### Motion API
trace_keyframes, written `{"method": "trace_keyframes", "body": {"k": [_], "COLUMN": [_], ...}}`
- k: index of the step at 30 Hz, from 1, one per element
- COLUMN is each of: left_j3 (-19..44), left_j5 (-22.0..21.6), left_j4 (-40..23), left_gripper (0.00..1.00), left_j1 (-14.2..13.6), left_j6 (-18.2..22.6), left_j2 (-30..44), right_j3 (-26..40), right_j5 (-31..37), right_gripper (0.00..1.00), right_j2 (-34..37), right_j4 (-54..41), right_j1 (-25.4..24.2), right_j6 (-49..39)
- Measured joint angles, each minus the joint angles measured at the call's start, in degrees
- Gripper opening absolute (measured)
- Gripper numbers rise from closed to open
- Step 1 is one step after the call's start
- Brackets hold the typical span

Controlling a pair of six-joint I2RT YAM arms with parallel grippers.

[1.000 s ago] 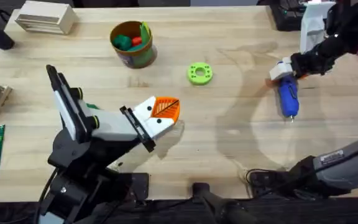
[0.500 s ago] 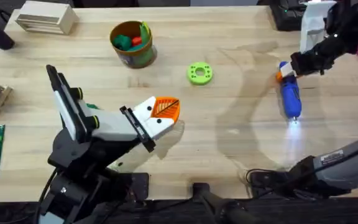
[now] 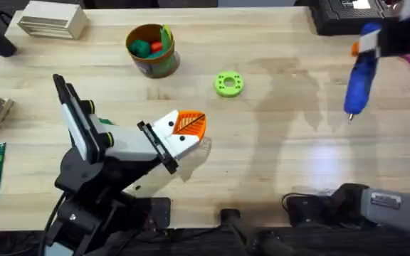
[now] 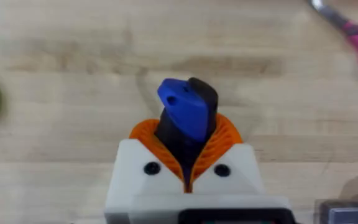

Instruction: Pick up the gripper from the table and insert it into the empty holder that is missing its gripper. Then pick up a screw, insert it into the mounting hole, and use the screwdriver to tighten it. Finally, clean up the table by picking up the vegetable and placing it into the bucket.

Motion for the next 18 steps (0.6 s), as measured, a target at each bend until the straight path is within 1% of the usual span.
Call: {"method": "trace_keyframes", "body": {"k": [5,10,14,18], "left_j3": [0.0,0.0,0.0,0.0], "left_j5": [0.0,0.0,0.0,0.0], "left_j4": [0.0,0.0,0.0,0.0], "left_gripper": [0.005,0.005,0.005,0.005], "left_j1": [0.0,0.0,0.0,0.0], "left_j6": [0.0,0.0,0.0,0.0], "left_j2": [0.0,0.0,0.0,0.0], "right_j3": [0.0,-0.5,-4.7,-12.0], "right_j5": [0.0,-0.7,-3.5,-6.5], "right_gripper": [0.031,0.031,0.031,0.031], "right_j2": [-9.5,-17.6,-24.7,-30.8], "right_j4": [3.5,6.1,12.7,20.6], "right_j1": [0.0,0.2,1.8,5.7], "right_j6": [3.3,5.7,8.2,12.4]}}
